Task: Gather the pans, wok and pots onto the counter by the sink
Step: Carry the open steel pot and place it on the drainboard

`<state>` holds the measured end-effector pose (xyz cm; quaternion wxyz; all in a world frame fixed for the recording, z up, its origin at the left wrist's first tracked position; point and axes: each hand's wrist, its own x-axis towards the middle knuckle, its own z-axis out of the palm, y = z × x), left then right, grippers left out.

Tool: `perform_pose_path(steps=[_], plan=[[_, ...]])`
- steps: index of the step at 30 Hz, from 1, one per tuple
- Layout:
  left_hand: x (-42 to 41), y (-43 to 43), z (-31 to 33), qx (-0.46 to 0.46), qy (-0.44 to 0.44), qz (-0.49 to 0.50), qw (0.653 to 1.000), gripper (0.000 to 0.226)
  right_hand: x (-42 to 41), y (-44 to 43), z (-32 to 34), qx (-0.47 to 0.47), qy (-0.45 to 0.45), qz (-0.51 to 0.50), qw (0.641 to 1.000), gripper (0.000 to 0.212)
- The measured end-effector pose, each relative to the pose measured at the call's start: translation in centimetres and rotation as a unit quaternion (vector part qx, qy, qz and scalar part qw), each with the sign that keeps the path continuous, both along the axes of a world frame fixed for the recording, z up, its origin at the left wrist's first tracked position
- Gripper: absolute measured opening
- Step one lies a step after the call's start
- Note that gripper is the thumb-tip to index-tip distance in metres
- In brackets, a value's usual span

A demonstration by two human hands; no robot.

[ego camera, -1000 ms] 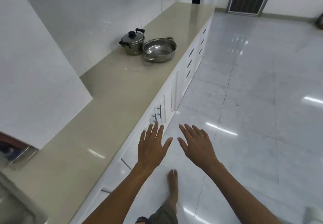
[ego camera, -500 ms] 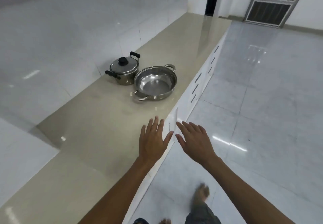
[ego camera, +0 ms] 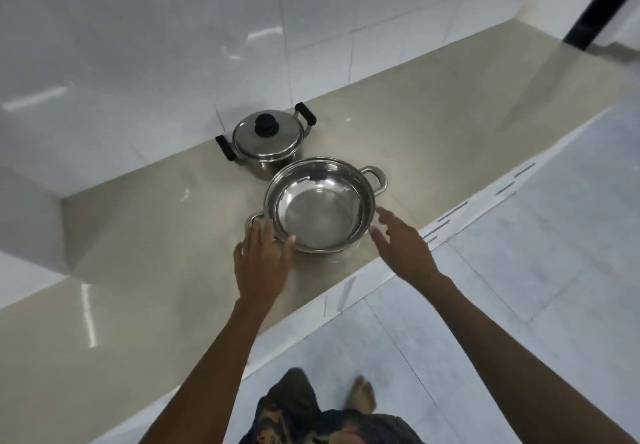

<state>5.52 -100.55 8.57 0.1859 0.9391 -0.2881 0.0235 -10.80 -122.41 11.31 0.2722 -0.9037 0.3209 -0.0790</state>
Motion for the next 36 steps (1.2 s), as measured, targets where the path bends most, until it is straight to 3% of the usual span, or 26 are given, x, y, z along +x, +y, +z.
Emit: perform_pose_path(steps=[3, 10, 16, 24, 29, 36], plan=[[1.2, -0.8, -0.7, -0.003, 0.018, 0.062, 0.998, 0.045, 2.8, -5.2, -1.0, 0.030, -0.026, -0.001, 0.999, 0.052], [5.5, -3.2, -4.0, -0.127, 0.085, 0.211, 0.966, 0.030, 9.2, -12.3, -4.9, 0.002, -0.010, -0.039, 0.999, 0.039], [5.3, -4.5, -5.2, -0.204, 0.198, 0.307, 0.908, 0.044, 11.9, -15.5, -6.8, 0.003, 0.015, -0.035, 0.999, 0.033], [4.7, -5.0, -5.4, -0.187, 0.208, 0.377, 0.883, 0.041, 13.3, -16.1, -8.2, 0.062, -0.047, 0.012, 0.997, 0.029], [2.8, -4.1, -4.7, -0.210, 0.195, 0.427, 0.858, 0.047, 13.7, -17.2, -7.6, 0.082, -0.058, 0.092, 0.991, 0.031], [-2.8, 0.4, -2.5, -0.278, 0.136, 0.550, 0.776, 0.049, 16.6, -12.4, -5.6, 0.120, -0.087, 0.205, 0.968, 0.032]])
